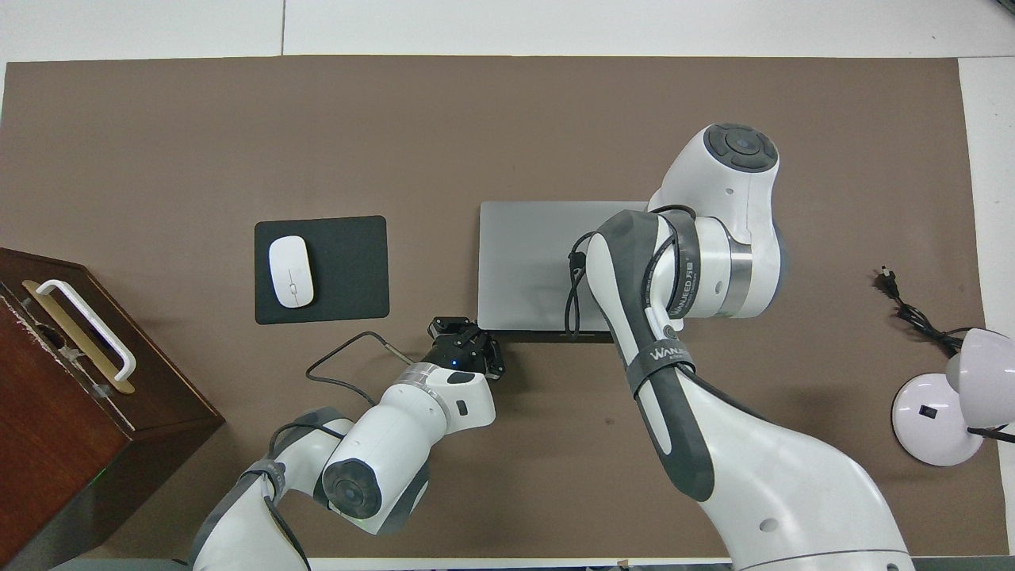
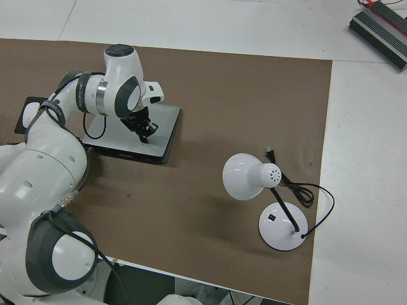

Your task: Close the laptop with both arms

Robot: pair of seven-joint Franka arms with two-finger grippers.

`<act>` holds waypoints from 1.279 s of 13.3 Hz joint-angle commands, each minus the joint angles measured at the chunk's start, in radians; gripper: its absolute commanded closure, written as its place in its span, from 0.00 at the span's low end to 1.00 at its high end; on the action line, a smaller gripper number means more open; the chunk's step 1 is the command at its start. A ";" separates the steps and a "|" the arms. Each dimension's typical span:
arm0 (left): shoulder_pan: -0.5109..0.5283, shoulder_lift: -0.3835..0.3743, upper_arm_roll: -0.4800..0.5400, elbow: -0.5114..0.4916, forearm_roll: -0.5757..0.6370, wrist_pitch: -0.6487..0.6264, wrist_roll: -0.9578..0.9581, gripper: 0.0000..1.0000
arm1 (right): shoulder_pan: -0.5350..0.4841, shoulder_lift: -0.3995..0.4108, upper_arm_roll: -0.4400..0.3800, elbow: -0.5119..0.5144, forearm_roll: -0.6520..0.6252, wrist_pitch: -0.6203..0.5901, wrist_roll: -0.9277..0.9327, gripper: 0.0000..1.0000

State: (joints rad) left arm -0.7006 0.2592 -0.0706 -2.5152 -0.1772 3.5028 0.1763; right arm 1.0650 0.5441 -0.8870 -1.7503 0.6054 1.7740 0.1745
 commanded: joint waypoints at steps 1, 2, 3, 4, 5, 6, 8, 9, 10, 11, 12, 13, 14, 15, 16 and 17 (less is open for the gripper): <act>-0.013 0.032 0.009 -0.008 -0.021 -0.051 -0.001 1.00 | 0.007 -0.029 -0.013 0.008 -0.016 -0.025 -0.003 1.00; -0.011 0.034 0.009 -0.008 -0.021 -0.051 -0.001 1.00 | 0.007 -0.027 -0.029 0.023 -0.013 -0.046 -0.001 1.00; -0.011 0.034 0.009 -0.008 -0.021 -0.051 -0.001 1.00 | 0.006 -0.027 -0.035 0.031 -0.006 -0.062 -0.003 1.00; -0.011 0.034 0.008 -0.010 -0.021 -0.051 -0.001 1.00 | 0.006 -0.029 -0.039 0.043 -0.004 -0.077 -0.003 1.00; -0.011 0.034 0.008 -0.010 -0.021 -0.051 -0.003 1.00 | 0.004 -0.029 -0.058 0.060 -0.003 -0.103 -0.003 1.00; -0.011 0.034 0.008 -0.010 -0.021 -0.050 -0.006 1.00 | 0.004 -0.029 -0.072 0.075 -0.003 -0.123 -0.003 1.00; -0.011 0.031 0.008 -0.010 -0.021 -0.050 -0.024 1.00 | 0.004 -0.038 -0.095 0.077 -0.003 -0.131 -0.003 1.00; -0.011 0.028 0.008 -0.010 -0.021 -0.050 -0.031 1.00 | 0.004 -0.044 -0.098 0.077 -0.003 -0.130 -0.003 1.00; -0.011 0.020 0.008 -0.014 -0.021 -0.050 -0.046 1.00 | 0.004 -0.049 -0.107 0.077 -0.001 -0.130 -0.004 1.00; -0.010 0.015 0.008 -0.014 -0.021 -0.053 -0.052 1.00 | 0.003 -0.055 -0.127 0.078 -0.001 -0.130 -0.009 1.00; -0.011 0.015 0.008 -0.014 -0.021 -0.051 -0.055 1.00 | -0.008 -0.061 -0.135 0.089 -0.003 -0.130 -0.013 1.00; -0.010 0.011 0.008 -0.017 -0.021 -0.053 -0.061 1.00 | -0.029 -0.062 -0.136 0.115 -0.015 -0.130 -0.015 1.00; -0.008 -0.003 0.008 -0.020 -0.021 -0.057 -0.073 1.00 | -0.060 -0.067 -0.130 0.127 -0.019 -0.131 -0.015 1.00; -0.005 -0.027 0.008 -0.022 -0.021 -0.097 -0.075 1.00 | -0.077 -0.082 -0.128 0.133 -0.021 -0.133 -0.023 1.00; 0.000 -0.070 0.008 -0.022 -0.021 -0.169 -0.077 1.00 | -0.089 -0.085 -0.130 0.133 -0.021 -0.136 -0.042 1.00; 0.003 -0.124 0.009 -0.022 -0.021 -0.258 -0.077 1.00 | -0.097 -0.090 -0.132 0.133 -0.023 -0.137 -0.055 1.00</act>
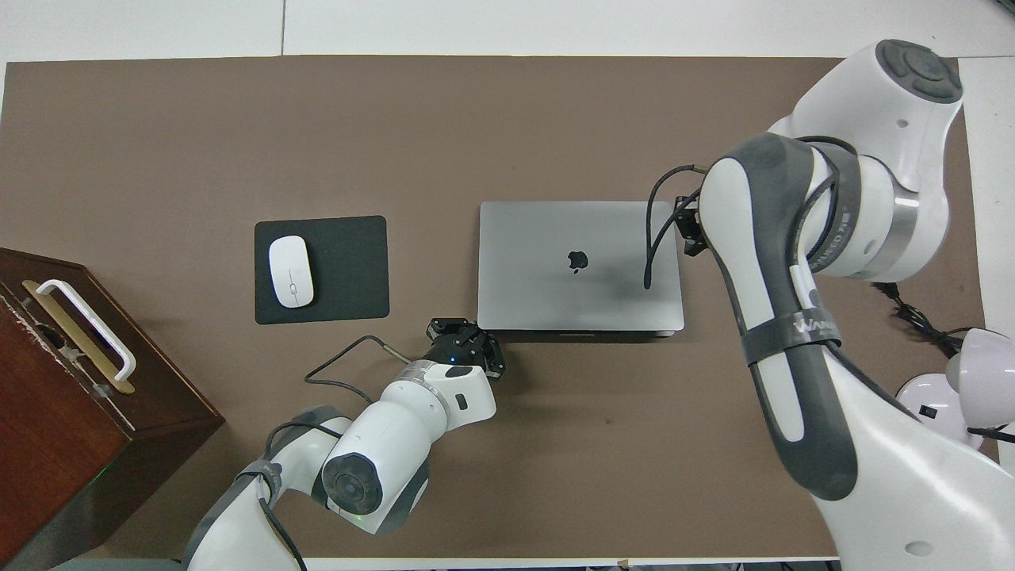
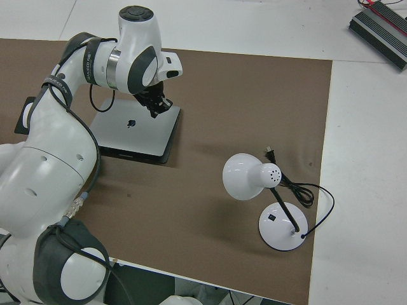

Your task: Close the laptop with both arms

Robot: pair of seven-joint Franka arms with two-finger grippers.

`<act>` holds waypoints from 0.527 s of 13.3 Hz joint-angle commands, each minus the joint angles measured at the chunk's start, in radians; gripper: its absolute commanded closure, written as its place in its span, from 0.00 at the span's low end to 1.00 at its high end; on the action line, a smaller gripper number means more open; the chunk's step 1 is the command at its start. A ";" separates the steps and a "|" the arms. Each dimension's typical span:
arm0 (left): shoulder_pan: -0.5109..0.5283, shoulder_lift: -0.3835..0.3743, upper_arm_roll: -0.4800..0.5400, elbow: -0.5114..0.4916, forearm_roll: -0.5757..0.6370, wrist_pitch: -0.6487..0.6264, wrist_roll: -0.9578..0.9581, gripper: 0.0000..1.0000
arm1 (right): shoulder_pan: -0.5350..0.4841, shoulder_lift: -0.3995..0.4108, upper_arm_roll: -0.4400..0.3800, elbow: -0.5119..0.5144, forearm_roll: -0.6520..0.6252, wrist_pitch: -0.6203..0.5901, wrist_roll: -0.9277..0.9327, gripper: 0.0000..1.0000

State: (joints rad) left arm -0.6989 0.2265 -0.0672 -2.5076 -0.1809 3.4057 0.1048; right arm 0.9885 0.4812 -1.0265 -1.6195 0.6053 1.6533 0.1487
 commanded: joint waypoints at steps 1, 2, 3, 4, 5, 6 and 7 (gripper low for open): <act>0.005 -0.142 0.007 -0.030 -0.019 -0.234 -0.004 1.00 | -0.028 -0.030 0.008 0.004 -0.024 -0.018 -0.031 1.00; 0.030 -0.180 0.007 -0.030 -0.017 -0.291 -0.001 1.00 | -0.039 -0.041 0.008 0.010 -0.025 -0.018 -0.031 1.00; 0.039 -0.215 0.007 -0.028 -0.017 -0.349 0.004 1.00 | -0.062 -0.044 0.016 0.024 -0.045 -0.018 -0.031 1.00; 0.042 -0.252 0.009 -0.027 -0.017 -0.415 0.006 1.00 | -0.092 -0.049 0.040 0.027 -0.059 -0.018 -0.032 1.00; 0.058 -0.284 0.009 -0.025 -0.017 -0.478 0.012 1.00 | -0.129 -0.056 0.078 0.038 -0.071 -0.018 -0.035 1.00; 0.068 -0.311 0.009 -0.019 -0.017 -0.540 0.012 1.00 | -0.172 -0.078 0.115 0.044 -0.093 -0.023 -0.035 0.97; 0.073 -0.331 0.009 -0.011 -0.017 -0.589 0.009 1.00 | -0.209 -0.094 0.150 0.044 -0.116 -0.024 -0.037 0.88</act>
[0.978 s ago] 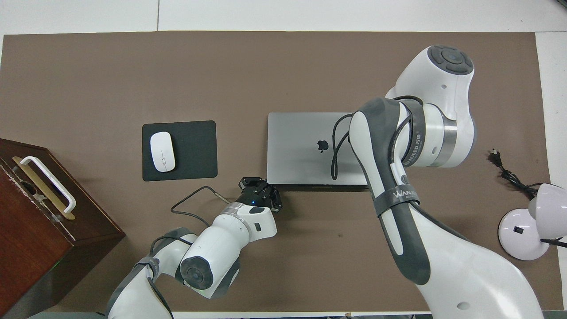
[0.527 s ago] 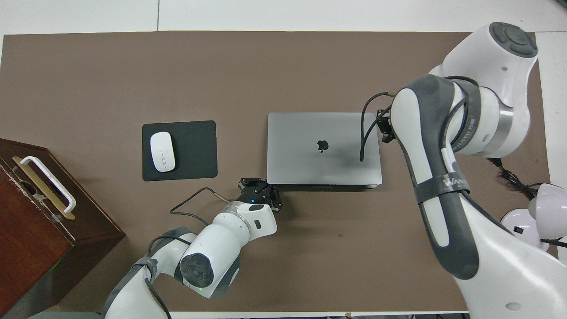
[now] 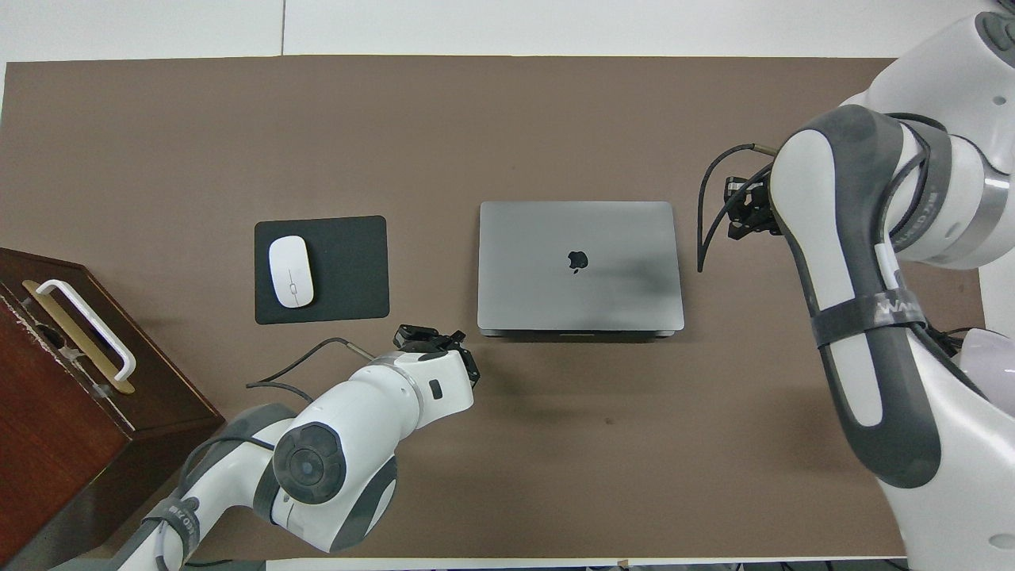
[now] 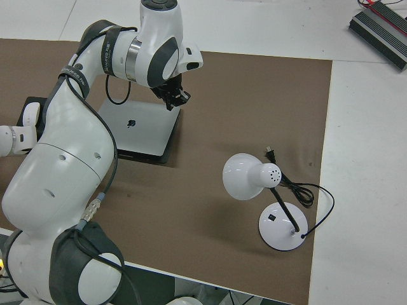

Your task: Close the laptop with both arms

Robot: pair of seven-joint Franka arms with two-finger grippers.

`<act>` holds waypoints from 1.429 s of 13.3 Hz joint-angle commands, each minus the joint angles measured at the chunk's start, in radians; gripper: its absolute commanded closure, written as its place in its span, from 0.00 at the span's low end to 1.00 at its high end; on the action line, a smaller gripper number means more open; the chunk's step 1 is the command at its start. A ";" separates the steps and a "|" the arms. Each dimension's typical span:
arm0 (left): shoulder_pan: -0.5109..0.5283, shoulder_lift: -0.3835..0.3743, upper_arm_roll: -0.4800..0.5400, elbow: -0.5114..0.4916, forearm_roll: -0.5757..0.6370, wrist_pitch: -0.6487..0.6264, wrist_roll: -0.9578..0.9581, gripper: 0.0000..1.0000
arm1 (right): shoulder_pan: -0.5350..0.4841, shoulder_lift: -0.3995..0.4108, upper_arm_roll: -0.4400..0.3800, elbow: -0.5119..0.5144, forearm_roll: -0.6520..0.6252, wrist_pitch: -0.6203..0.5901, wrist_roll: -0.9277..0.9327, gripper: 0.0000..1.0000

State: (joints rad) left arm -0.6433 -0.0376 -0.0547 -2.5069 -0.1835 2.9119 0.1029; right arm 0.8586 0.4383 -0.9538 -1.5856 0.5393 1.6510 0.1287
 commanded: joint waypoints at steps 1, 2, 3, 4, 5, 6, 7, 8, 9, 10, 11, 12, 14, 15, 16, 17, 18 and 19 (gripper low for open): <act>0.025 -0.085 -0.004 -0.009 -0.014 -0.138 0.008 1.00 | -0.105 -0.068 0.104 0.010 -0.073 -0.022 -0.017 0.78; 0.034 -0.106 -0.002 -0.003 -0.014 -0.184 0.008 1.00 | -0.118 -0.084 0.118 0.009 -0.100 -0.020 -0.020 0.72; 0.059 -0.125 -0.002 0.009 -0.014 -0.233 0.006 1.00 | -0.128 -0.098 0.136 0.004 -0.125 -0.022 -0.032 0.62; 0.080 -0.149 -0.002 0.028 -0.014 -0.302 0.008 1.00 | -0.141 -0.110 0.154 0.001 -0.156 -0.020 -0.037 0.54; 0.100 -0.174 -0.002 0.051 -0.013 -0.374 0.008 1.00 | -0.163 -0.125 0.179 0.001 -0.191 -0.020 -0.038 0.42; 0.129 -0.201 -0.002 0.078 -0.007 -0.449 0.008 1.00 | -0.228 -0.147 0.243 0.001 -0.218 -0.020 -0.040 0.29; 0.164 -0.221 -0.004 0.109 0.001 -0.521 0.009 1.00 | -0.324 -0.177 0.341 -0.001 -0.257 -0.020 -0.052 0.18; 0.187 -0.234 -0.002 0.135 0.015 -0.578 0.014 1.00 | -0.427 -0.205 0.453 -0.002 -0.307 -0.017 -0.060 0.13; 0.221 -0.237 -0.004 0.173 0.021 -0.639 0.014 1.00 | -0.507 -0.225 0.548 -0.004 -0.359 -0.016 -0.064 0.12; 0.259 -0.235 -0.005 0.213 0.024 -0.708 0.018 1.00 | -0.551 -0.240 0.607 -0.004 -0.401 -0.017 -0.064 0.11; 0.267 -0.235 -0.005 0.247 0.050 -0.765 0.032 1.00 | -0.565 -0.253 0.628 -0.002 -0.424 -0.017 -0.064 0.10; 0.272 -0.237 -0.004 0.278 0.097 -0.795 0.032 1.00 | -0.573 -0.268 0.630 -0.002 -0.430 -0.019 -0.064 0.09; 0.316 -0.238 -0.004 0.328 0.108 -0.861 0.031 0.01 | -0.639 -0.292 0.654 0.009 -0.429 -0.010 -0.084 0.09; 0.342 -0.238 -0.004 0.348 0.108 -0.887 0.032 0.00 | -0.689 -0.300 0.694 0.012 -0.430 -0.010 -0.125 0.09; 0.359 -0.237 -0.004 0.365 0.110 -0.917 0.029 0.00 | -0.732 -0.312 0.720 0.012 -0.432 -0.005 -0.168 0.09; 0.366 -0.238 -0.002 0.368 0.113 -0.940 0.015 0.00 | -0.762 -0.314 0.743 0.012 -0.433 -0.004 -0.185 0.09; 0.385 -0.248 -0.001 0.372 0.133 -0.957 0.012 0.00 | -0.788 -0.319 0.771 0.012 -0.458 -0.005 -0.189 0.09; 0.431 -0.254 -0.002 0.373 0.134 -0.977 0.012 0.00 | -0.821 -0.337 0.821 0.010 -0.507 -0.007 -0.189 0.09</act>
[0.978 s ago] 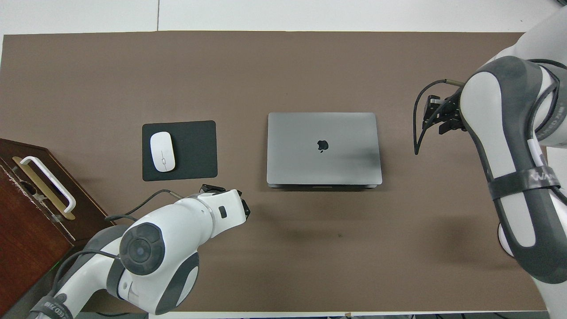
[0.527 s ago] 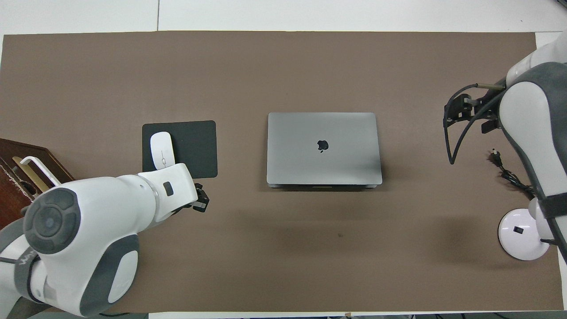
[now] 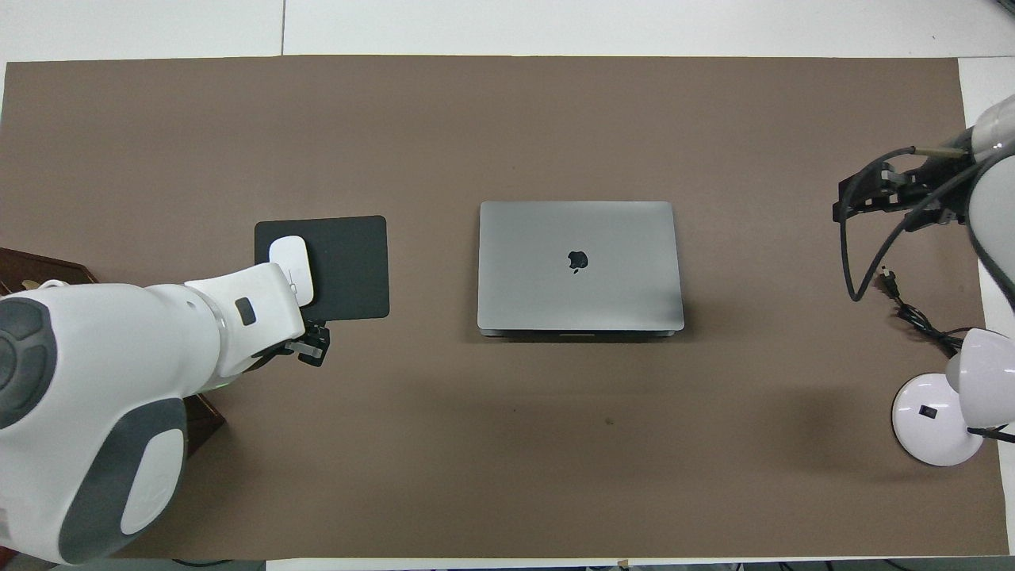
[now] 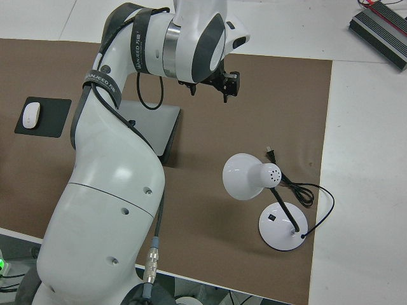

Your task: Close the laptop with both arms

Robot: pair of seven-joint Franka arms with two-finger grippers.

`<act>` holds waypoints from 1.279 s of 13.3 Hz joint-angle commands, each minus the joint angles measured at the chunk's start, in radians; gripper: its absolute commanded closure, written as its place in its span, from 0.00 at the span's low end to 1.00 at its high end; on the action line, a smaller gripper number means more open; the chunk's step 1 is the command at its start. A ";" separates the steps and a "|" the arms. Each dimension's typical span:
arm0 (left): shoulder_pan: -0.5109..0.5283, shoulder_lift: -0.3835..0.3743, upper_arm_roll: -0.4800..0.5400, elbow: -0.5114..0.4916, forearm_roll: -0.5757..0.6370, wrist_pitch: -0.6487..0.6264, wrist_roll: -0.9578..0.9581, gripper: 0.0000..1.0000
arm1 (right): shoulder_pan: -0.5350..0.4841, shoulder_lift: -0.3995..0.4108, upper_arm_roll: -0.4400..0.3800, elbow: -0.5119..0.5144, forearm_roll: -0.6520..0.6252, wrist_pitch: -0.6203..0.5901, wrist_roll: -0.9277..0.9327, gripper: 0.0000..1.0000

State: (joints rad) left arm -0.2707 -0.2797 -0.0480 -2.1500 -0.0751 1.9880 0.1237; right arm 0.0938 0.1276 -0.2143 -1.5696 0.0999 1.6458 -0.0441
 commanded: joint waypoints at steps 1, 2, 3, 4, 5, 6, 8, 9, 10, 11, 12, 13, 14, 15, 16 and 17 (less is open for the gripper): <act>0.097 -0.012 -0.009 0.024 0.026 -0.067 -0.009 0.00 | -0.107 -0.037 0.146 -0.006 -0.109 -0.009 -0.014 0.09; 0.144 -0.013 -0.007 0.035 0.026 -0.070 -0.009 0.00 | -0.174 -0.048 0.218 -0.009 -0.120 -0.023 -0.007 0.09; 0.198 -0.012 -0.009 0.048 0.026 -0.063 -0.010 0.00 | -0.218 -0.068 0.255 -0.018 -0.118 -0.049 -0.003 0.09; 0.223 -0.006 -0.007 0.067 0.026 -0.063 -0.012 0.00 | -0.239 -0.078 0.271 -0.018 -0.118 -0.069 -0.002 0.09; 0.240 -0.004 -0.007 0.070 0.026 -0.057 -0.012 0.00 | -0.252 -0.088 0.280 -0.017 -0.117 -0.081 -0.003 0.09; 0.251 -0.003 -0.007 0.071 0.026 -0.052 -0.010 0.00 | -0.253 -0.092 0.280 -0.015 -0.106 -0.096 -0.002 0.09; 0.258 0.002 -0.004 0.085 0.029 -0.049 -0.019 0.00 | -0.279 -0.108 0.291 -0.015 -0.101 -0.129 0.032 0.06; 0.289 0.016 -0.006 0.120 0.031 -0.058 -0.027 0.00 | -0.305 -0.109 0.326 -0.015 -0.103 -0.144 0.058 0.01; 0.303 0.036 -0.006 0.166 0.031 -0.073 -0.027 0.00 | -0.315 -0.117 0.341 -0.018 -0.103 -0.152 0.079 0.00; 0.303 0.063 -0.006 0.224 0.031 -0.119 -0.027 0.00 | -0.316 -0.120 0.345 -0.026 -0.106 -0.147 0.096 0.00; 0.306 0.095 -0.006 0.293 0.032 -0.164 -0.027 0.00 | -0.315 -0.129 0.345 -0.047 -0.106 -0.133 0.113 0.00; 0.306 0.137 -0.006 0.374 0.056 -0.214 -0.026 0.00 | -0.313 -0.138 0.346 -0.070 -0.106 -0.100 0.121 0.00; 0.304 0.169 -0.006 0.450 0.075 -0.262 -0.024 0.00 | -0.313 -0.140 0.348 -0.087 -0.106 -0.075 0.118 0.00; 0.304 0.191 -0.006 0.499 0.075 -0.302 -0.024 0.00 | -0.313 -0.140 0.348 -0.090 -0.106 -0.072 0.113 0.00; 0.306 0.207 -0.006 0.536 0.074 -0.334 -0.024 0.00 | -0.312 -0.141 0.346 -0.093 -0.106 -0.083 0.113 0.00; 0.306 0.211 -0.006 0.548 0.074 -0.354 -0.024 0.00 | -0.313 -0.141 0.346 -0.092 -0.106 -0.086 0.112 0.00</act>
State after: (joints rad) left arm 0.0232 -0.1237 -0.0432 -1.6925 -0.0219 1.7060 0.1112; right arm -0.1974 0.0203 0.1135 -1.6197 0.0012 1.5429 0.0589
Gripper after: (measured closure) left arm 0.000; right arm 0.000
